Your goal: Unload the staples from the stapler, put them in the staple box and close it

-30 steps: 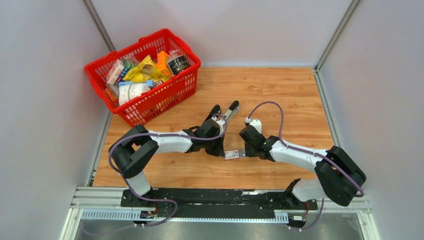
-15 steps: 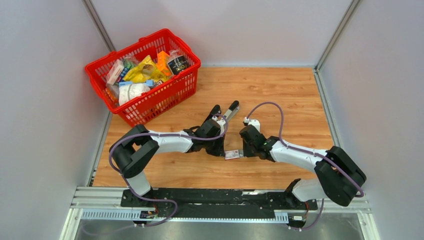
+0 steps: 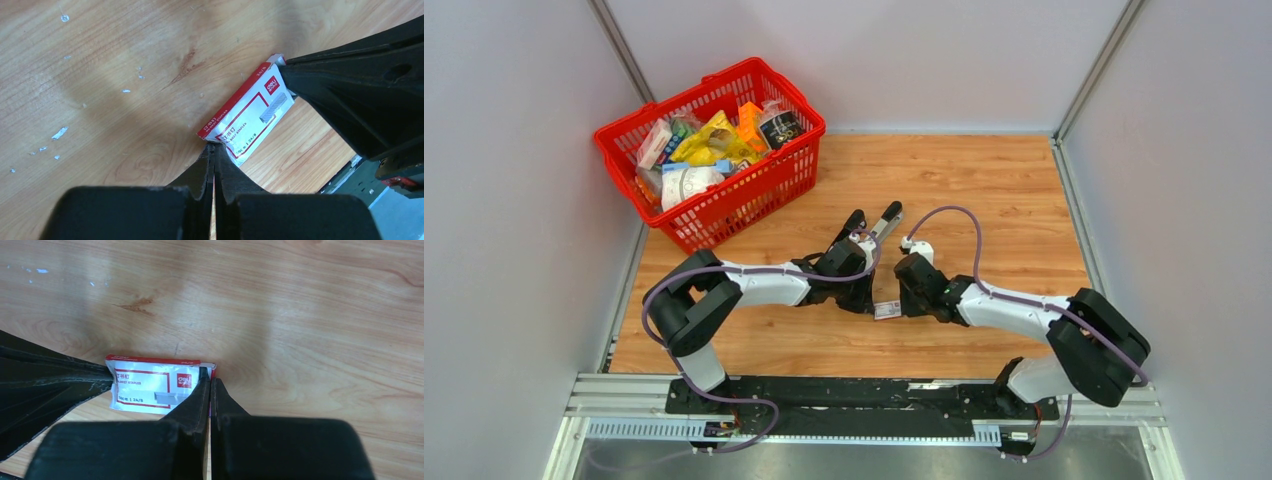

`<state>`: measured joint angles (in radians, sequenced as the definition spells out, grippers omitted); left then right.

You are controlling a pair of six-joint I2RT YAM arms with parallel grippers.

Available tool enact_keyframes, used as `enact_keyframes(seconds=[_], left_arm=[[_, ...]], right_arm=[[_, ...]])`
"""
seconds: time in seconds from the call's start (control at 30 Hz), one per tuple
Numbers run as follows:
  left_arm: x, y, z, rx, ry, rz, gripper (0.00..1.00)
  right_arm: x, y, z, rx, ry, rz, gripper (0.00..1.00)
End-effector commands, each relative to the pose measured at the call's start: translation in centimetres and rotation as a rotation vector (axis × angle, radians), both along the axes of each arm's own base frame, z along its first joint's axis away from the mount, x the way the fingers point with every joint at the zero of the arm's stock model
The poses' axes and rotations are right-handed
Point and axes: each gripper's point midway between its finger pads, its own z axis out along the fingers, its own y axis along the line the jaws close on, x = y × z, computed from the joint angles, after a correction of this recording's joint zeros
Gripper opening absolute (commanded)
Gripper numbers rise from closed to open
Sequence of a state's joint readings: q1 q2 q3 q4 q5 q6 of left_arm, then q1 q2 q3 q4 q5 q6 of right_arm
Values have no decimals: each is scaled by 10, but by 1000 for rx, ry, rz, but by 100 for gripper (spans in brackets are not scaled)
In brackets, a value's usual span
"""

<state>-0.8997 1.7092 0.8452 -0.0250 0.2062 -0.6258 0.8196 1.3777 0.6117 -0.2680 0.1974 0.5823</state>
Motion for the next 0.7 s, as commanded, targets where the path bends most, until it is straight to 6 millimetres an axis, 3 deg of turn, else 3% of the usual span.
enact_keyframes(seconds=[0.0,0.2,0.27,0.67], left_arm=[[-6,4,-7,37,6,-10,0],[-7,5,-6,37,2,-13,0],[-7,5,-6,36,1,-13,0],[-9,3,-8,28,9,-19,0]], right_arm=[[-10,12,-6,16,44,23,0],[-8,9,-2,-7,29,14,1],[-7,7,2,-16,17,6,8],[-3,-14,30,-54,-55,-47,20]])
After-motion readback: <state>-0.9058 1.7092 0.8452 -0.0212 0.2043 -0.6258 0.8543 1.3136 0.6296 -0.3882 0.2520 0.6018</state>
